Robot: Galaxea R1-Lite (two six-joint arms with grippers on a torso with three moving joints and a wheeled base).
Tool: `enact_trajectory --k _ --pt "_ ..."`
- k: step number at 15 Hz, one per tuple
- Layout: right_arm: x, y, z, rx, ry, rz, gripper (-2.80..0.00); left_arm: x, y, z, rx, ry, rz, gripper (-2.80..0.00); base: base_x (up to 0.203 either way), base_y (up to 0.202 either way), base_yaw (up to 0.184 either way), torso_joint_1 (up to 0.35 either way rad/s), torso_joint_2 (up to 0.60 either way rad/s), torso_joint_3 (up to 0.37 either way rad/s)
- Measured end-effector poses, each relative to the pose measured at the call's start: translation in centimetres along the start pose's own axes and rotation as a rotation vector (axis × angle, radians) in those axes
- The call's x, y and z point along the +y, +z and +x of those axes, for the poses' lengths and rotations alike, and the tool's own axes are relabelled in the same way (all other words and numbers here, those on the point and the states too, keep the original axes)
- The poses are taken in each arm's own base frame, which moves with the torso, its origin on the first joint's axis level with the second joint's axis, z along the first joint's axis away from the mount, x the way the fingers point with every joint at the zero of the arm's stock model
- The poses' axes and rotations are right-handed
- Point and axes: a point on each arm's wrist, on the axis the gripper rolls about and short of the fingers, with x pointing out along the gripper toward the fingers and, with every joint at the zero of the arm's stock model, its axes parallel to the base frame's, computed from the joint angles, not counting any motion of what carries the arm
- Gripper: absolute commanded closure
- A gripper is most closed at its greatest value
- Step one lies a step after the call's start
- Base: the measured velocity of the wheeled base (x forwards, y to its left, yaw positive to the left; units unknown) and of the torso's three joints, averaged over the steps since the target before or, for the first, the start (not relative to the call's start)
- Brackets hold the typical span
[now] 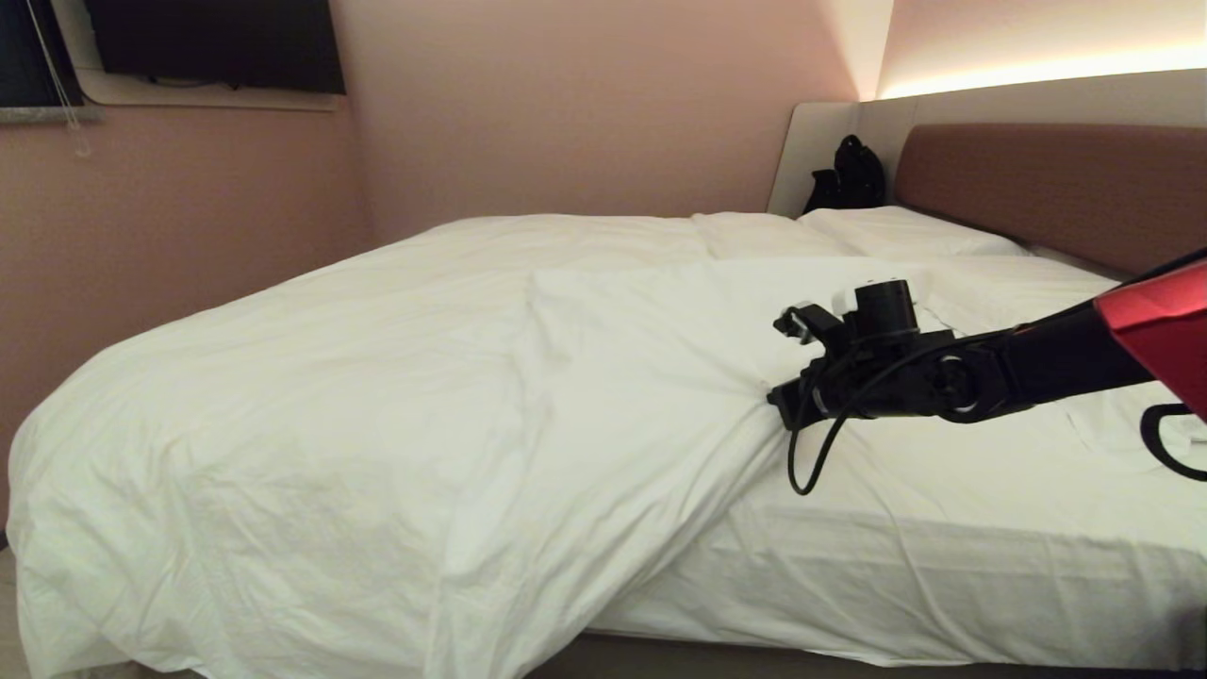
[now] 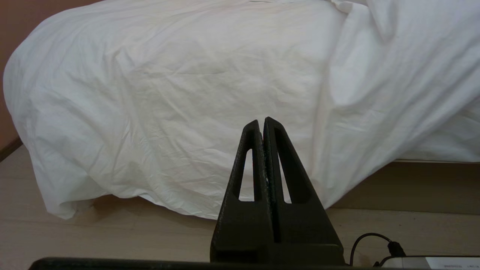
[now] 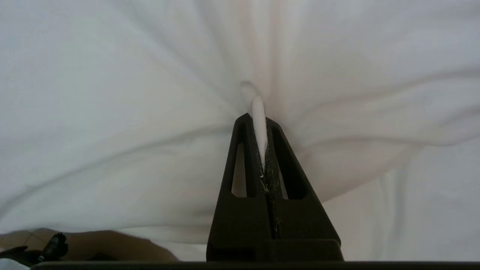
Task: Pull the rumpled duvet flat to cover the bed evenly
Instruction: Flatten the corners of the folded blanket
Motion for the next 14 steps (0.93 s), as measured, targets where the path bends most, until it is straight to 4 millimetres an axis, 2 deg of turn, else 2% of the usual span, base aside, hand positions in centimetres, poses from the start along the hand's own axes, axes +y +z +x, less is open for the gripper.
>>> enact_trajectory --k 2,7,8,12,13,14 --pt "-0.3 -0.7 -1.4 0.011 -0.001 0.008 0.0 0.0 0.0 0.0 0.0 0.0 0.0 0.0 0.0 0.0 0.0 0.0 0.0 0.0" --pt "-1.2 -6.6 -5.9 0.156 -0.004 0.05 0.0 0.0 0.0 0.0 0.0 0.0 0.0 0.0 0.0 0.0 0.0 0.0 0.0 0.0" --pt "-1.6 -7.2 -6.6 0.159 -0.011 0.054 0.0 0.0 0.0 0.0 0.0 0.0 0.0 0.0 0.0 0.0 0.0 0.0 0.0 0.0" --pt "-2.1 -9.7 -6.4 0.189 -0.026 0.063 0.0 0.0 0.0 0.0 0.0 0.001 0.0 0.0 0.0 0.0 0.0 0.0 0.0 0.0" --pt "-2.2 -10.0 -5.9 0.188 -0.031 0.067 -2.8 0.0 0.0 0.0 -0.001 0.0 0.0 0.0 0.0 0.0 0.0 0.0 0.0 0.0" --pt "-2.4 -10.4 -5.3 0.188 -0.034 0.071 -2.8 0.0 0.0 0.0 0.0 0.0 0.0 0.0 0.0 0.0 0.0 0.0 0.0 0.0"
